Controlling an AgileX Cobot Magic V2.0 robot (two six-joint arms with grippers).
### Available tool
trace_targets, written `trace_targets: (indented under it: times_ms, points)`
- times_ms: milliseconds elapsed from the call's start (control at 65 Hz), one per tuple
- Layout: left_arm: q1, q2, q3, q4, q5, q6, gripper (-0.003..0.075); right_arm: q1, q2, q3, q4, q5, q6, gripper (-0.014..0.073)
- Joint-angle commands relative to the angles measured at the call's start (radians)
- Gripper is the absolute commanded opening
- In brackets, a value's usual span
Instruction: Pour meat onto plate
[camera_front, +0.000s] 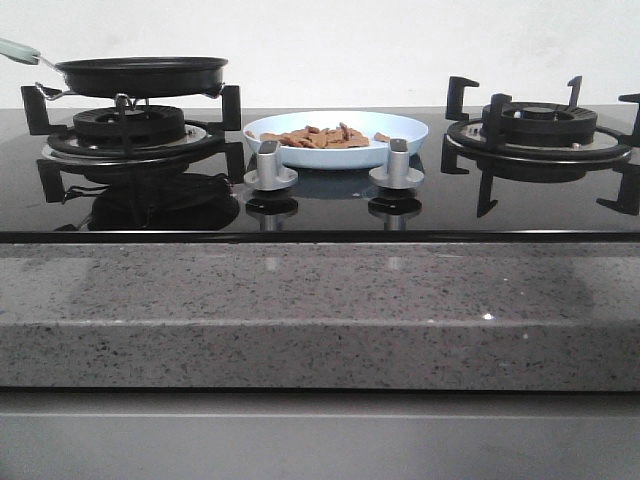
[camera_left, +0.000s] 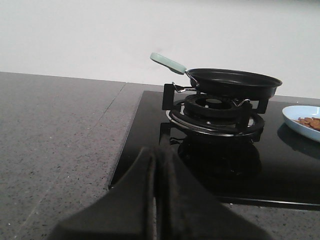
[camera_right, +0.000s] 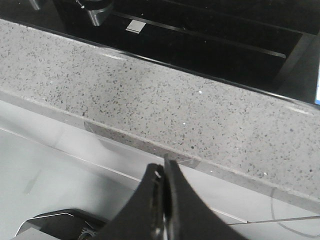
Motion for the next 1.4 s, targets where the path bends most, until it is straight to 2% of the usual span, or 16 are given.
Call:
trace_targets:
  times_ms: [0, 646, 753, 876, 999, 1276, 1384]
  points:
    - [-0.008, -0.017, 0.005, 0.002, -0.088, -0.009, -0.0020, -0.008, 0.005, -0.024, 0.005, -0.061, -0.003, -0.0120]
    - [-0.008, -0.017, 0.005, 0.002, -0.088, -0.009, -0.0020, -0.016, -0.037, -0.018, -0.008, -0.071, -0.008, -0.0120]
    - [-0.008, -0.017, 0.005, 0.002, -0.088, -0.009, -0.0020, -0.064, -0.124, 0.043, -0.011, -0.203, -0.014, -0.0120]
    - [-0.008, -0.017, 0.005, 0.002, -0.088, -0.009, -0.0020, -0.127, -0.258, 0.198, -0.017, -0.433, -0.018, -0.0120]
    - [-0.008, -0.017, 0.005, 0.002, -0.088, -0.009, -0.0020, -0.143, -0.359, 0.340, -0.016, -0.611, -0.017, -0.0120]
    - [-0.008, -0.017, 0.005, 0.002, -0.088, -0.009, -0.0020, -0.146, -0.471, 0.580, -0.016, -0.839, -0.017, -0.0120]
    - [-0.008, -0.017, 0.005, 0.002, -0.088, -0.009, -0.0020, -0.179, -0.491, 0.643, -0.016, -0.927, -0.017, -0.0120]
